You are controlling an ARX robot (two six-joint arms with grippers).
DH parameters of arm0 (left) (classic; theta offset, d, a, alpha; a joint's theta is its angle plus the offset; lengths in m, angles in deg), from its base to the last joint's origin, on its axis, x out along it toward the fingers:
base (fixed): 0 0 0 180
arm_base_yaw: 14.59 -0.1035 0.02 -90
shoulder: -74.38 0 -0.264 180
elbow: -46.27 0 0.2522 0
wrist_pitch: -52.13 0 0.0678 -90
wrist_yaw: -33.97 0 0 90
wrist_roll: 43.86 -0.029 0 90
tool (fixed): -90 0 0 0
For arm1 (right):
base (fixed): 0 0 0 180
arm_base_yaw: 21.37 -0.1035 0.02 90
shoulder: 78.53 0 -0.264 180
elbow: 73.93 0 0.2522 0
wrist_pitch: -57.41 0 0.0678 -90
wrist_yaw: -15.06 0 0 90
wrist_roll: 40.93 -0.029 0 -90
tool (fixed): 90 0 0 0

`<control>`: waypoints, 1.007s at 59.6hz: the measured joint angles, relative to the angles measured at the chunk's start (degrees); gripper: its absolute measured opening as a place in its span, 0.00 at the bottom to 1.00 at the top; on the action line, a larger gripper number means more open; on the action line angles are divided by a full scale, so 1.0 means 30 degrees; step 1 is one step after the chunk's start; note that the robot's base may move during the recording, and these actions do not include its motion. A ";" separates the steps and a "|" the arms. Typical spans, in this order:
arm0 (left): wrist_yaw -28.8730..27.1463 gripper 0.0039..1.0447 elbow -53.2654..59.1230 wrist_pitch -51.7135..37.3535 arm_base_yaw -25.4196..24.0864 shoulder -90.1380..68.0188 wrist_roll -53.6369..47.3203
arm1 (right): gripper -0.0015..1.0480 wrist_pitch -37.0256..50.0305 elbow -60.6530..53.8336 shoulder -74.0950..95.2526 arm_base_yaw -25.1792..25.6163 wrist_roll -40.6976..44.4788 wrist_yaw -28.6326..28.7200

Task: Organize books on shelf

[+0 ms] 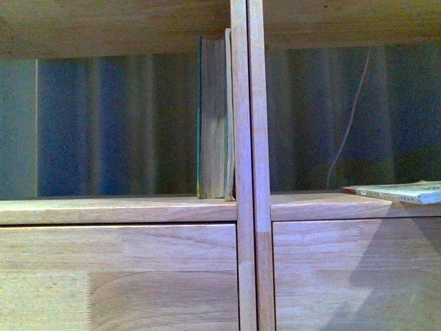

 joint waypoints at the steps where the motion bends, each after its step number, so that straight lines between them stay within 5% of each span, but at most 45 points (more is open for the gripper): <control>1: 0.0000 0.93 0.0000 -0.0007 0.0000 0.0000 -0.0007 | 0.35 0.0000 0.0000 0.0000 0.0000 0.0000 0.0000; 13: 0.0000 0.93 0.0000 -0.0007 0.0000 0.0000 -0.0007 | 0.08 0.0423 -0.0109 -0.0066 0.0270 -0.0080 0.0393; 29: 0.0211 0.93 -0.0007 0.0015 -0.0029 -0.0022 -0.0007 | 0.07 0.1792 -0.1049 -0.1923 0.1151 0.0168 0.1843; 30: 0.0707 0.93 -0.0022 0.0102 -0.0160 -0.0124 -0.0044 | 0.07 0.1829 -0.1071 -0.2047 0.1209 0.0182 0.1945; 36: 1.1570 0.93 -0.1545 -0.1260 -0.4830 -0.4932 0.0350 | 0.07 0.2528 -0.1129 -0.3752 0.2025 0.0401 0.3381; 42: 1.6232 0.93 -0.3606 -0.4896 -0.7686 -0.9231 0.1166 | 0.07 0.3169 -0.1173 -0.5100 0.2790 0.0525 0.4772; 49: 1.6946 0.93 -0.7278 -0.8786 -0.8582 -1.4688 0.3002 | 0.07 0.3942 -0.1188 -0.6535 0.3395 0.0707 0.6331; 60: 1.6101 0.93 -1.2036 -1.0571 -0.7402 -1.9620 0.6288 | 0.07 0.4597 -0.1027 -0.7737 0.2776 0.1734 0.7592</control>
